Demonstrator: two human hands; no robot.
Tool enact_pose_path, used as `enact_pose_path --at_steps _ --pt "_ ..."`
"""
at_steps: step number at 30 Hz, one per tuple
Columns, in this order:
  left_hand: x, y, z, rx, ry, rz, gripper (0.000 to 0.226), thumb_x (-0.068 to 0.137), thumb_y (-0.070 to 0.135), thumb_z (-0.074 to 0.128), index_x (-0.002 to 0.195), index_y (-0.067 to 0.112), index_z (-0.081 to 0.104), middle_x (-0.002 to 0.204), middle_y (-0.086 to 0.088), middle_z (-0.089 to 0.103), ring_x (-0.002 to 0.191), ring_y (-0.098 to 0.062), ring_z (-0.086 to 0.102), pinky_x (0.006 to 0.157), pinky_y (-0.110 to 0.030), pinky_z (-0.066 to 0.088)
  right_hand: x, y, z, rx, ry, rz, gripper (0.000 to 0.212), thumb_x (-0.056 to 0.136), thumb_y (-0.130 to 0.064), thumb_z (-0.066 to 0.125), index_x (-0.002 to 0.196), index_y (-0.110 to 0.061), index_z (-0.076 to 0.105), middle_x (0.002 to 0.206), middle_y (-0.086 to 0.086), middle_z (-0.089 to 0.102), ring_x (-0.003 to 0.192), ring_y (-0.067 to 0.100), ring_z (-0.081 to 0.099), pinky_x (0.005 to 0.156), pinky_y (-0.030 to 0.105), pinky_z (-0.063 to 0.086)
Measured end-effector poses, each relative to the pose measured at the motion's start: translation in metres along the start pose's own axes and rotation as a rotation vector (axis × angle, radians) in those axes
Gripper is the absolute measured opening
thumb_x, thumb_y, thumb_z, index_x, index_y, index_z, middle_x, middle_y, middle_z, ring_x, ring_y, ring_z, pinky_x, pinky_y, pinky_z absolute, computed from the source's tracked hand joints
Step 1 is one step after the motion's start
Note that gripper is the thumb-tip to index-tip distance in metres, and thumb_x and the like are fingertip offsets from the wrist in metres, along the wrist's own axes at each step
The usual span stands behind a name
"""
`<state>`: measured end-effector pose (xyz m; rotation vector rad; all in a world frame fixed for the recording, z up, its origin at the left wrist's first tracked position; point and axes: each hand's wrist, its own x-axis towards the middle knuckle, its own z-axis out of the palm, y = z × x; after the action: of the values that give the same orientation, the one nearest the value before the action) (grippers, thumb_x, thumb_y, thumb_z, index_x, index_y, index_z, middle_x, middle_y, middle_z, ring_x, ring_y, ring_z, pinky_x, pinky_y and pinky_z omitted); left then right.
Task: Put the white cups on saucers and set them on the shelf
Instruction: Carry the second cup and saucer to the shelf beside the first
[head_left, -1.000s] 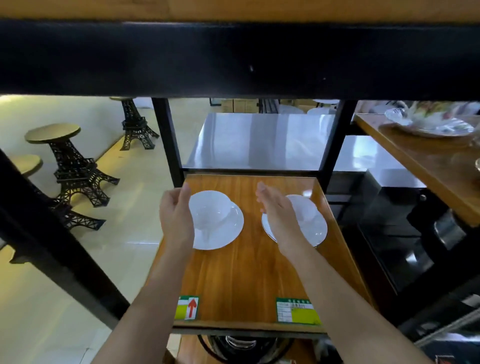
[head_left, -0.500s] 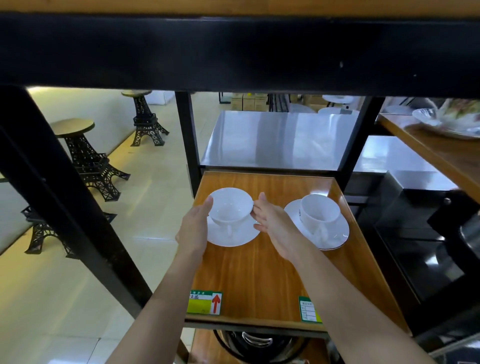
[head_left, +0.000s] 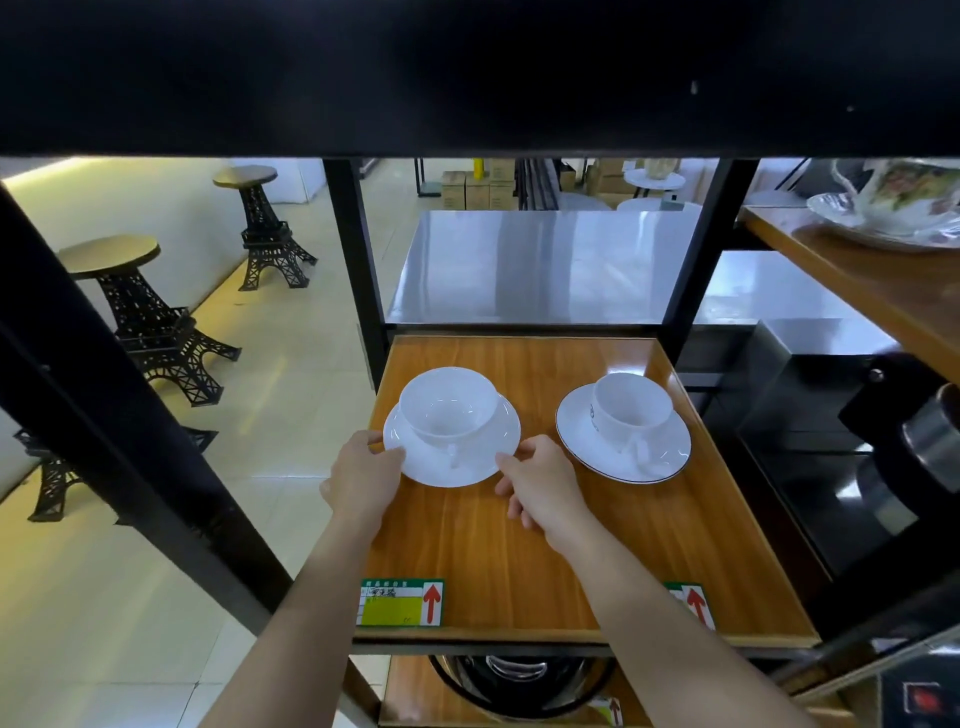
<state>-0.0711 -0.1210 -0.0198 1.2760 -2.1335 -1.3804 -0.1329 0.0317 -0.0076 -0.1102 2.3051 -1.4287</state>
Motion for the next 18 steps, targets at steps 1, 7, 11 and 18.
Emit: enact_pose_path --at_steps 1,7,11,18 --pt "0.001 -0.001 0.001 0.017 0.002 0.011 0.035 0.090 0.022 0.053 0.124 0.018 0.054 0.118 -0.010 0.063 0.112 -0.033 0.054 0.105 -0.052 0.037 0.001 0.000 0.002 0.000 0.000 0.003 0.036 0.093 -0.030 0.054 0.124 -0.013 0.046 0.090 0.009 0.067 0.047 0.010 0.049 0.035 0.015 0.036" --pt "0.002 -0.005 0.001 0.042 0.017 0.026 0.025 0.090 0.021 0.054 0.115 0.019 0.058 0.098 -0.001 0.060 0.100 -0.026 0.051 0.107 -0.048 0.030 0.006 0.000 0.008 0.028 0.016 0.029 0.028 0.092 -0.020 0.055 0.118 -0.017 0.043 0.095 0.009 0.068 0.049 0.009 0.050 0.040 0.016 0.039" --pt "0.003 -0.007 0.002 0.015 0.000 0.043 0.018 0.089 0.025 0.057 0.106 0.022 0.060 0.095 0.000 0.062 0.100 -0.024 0.053 0.108 -0.049 0.029 0.010 0.003 0.007 0.121 0.049 0.059 0.024 0.091 -0.012 0.054 0.113 -0.018 0.044 0.096 0.012 0.066 0.056 0.009 0.050 0.049 0.019 0.040" --pt "-0.002 -0.006 0.005 0.073 -0.014 0.102 0.030 0.093 0.033 0.053 0.121 0.023 0.059 0.098 0.004 0.058 0.097 -0.016 0.038 0.109 -0.044 0.019 0.010 0.009 0.003 0.192 0.111 0.031 0.021 0.091 -0.010 0.051 0.107 -0.020 0.043 0.098 0.014 0.063 0.062 0.010 0.052 0.050 0.018 0.039"
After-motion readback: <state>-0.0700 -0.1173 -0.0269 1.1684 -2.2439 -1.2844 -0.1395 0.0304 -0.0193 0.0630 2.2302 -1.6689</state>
